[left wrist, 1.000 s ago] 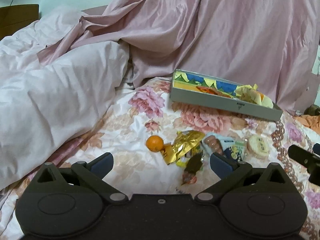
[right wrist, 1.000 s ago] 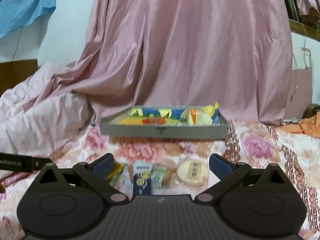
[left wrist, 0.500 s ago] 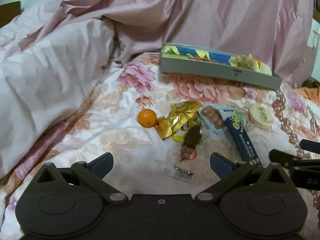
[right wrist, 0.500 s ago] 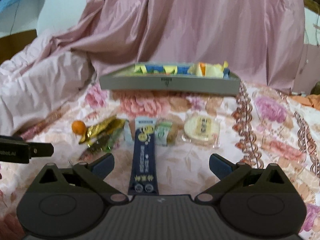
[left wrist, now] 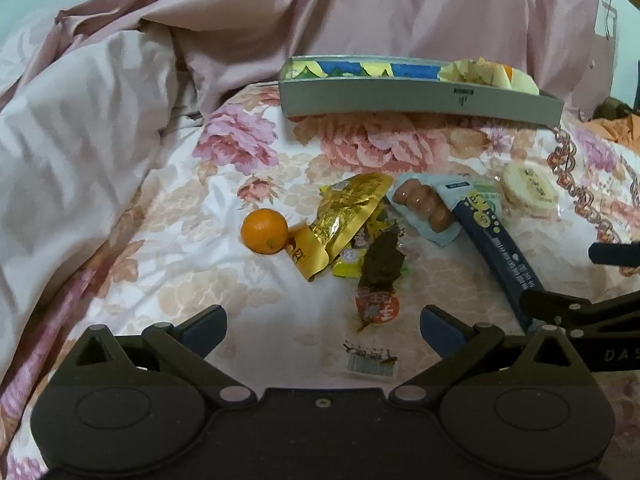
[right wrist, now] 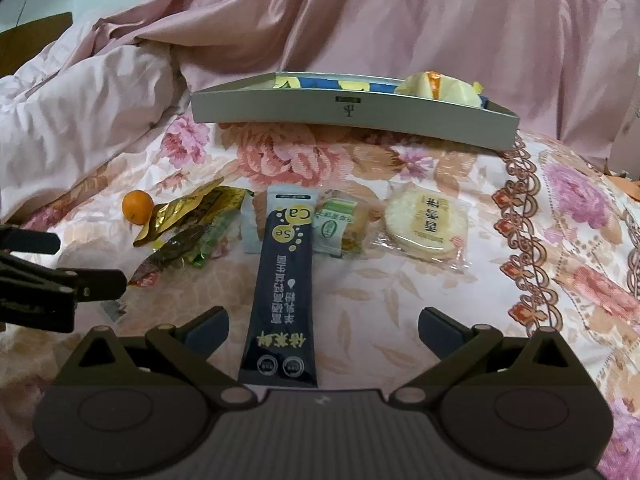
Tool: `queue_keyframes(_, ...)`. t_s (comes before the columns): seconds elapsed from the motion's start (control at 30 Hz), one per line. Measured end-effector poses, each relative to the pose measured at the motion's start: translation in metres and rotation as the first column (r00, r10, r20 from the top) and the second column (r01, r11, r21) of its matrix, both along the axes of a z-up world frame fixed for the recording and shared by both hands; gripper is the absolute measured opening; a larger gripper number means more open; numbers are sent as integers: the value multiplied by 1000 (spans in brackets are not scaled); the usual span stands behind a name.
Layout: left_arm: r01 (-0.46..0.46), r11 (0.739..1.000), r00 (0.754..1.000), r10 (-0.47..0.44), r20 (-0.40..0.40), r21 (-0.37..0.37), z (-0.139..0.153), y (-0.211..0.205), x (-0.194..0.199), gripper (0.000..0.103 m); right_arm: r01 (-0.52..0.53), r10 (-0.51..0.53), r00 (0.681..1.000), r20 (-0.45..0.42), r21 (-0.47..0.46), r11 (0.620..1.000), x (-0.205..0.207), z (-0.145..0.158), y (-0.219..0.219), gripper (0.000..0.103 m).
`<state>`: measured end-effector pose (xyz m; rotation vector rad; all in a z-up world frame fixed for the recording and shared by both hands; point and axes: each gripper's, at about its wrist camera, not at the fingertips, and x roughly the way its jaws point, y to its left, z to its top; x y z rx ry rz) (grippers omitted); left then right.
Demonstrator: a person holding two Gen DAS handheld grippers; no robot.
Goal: Organize snacks
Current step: 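Grasp the blue Ca stick with the right tool while the left grasps the seaweed pack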
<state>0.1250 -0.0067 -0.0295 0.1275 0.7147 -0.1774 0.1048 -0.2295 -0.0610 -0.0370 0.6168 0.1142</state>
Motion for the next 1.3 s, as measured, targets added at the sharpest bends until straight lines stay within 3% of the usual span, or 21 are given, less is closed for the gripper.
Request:
queue_keyframes(0.27,9,1000,1000,-9,-21,26,-12,2,18,102,-36,35,999,-22,-54,998,23,-15,8,103)
queue_keyframes(0.4,17,1000,1000,-16,-20,21,-14,1,22,102,-54,53,998,-37,-31,998,30,-20,8,99)
queue_keyframes(0.6,81,996,997,-80,-10,33,-14,-9,27,102,-93,93,995,-31,1,996,33,-23,10,89)
queue_keyframes(0.77,132,991,991,-131,-20,18,-17,-16,31,98,-88,89,996,-22,34,996,30,-21,6,67)
queue_keyframes(0.87,145,989,989,-145,-28,-2,-17,-18,35,91,-82,83,996,-18,43,996,28,-20,4,60)
queue_keyframes(1.03,142,987,987,-147,-66,-71,-18,-16,43,76,-83,83,996,-12,42,996,25,-20,5,56)
queue_keyframes(1.23,105,992,989,-111,-96,-65,-17,-14,46,53,-86,86,996,-4,38,996,24,-21,7,48)
queue_keyframes(1.3,95,993,989,-101,-109,-65,-15,-15,46,52,-91,91,996,-1,34,995,24,-20,8,42)
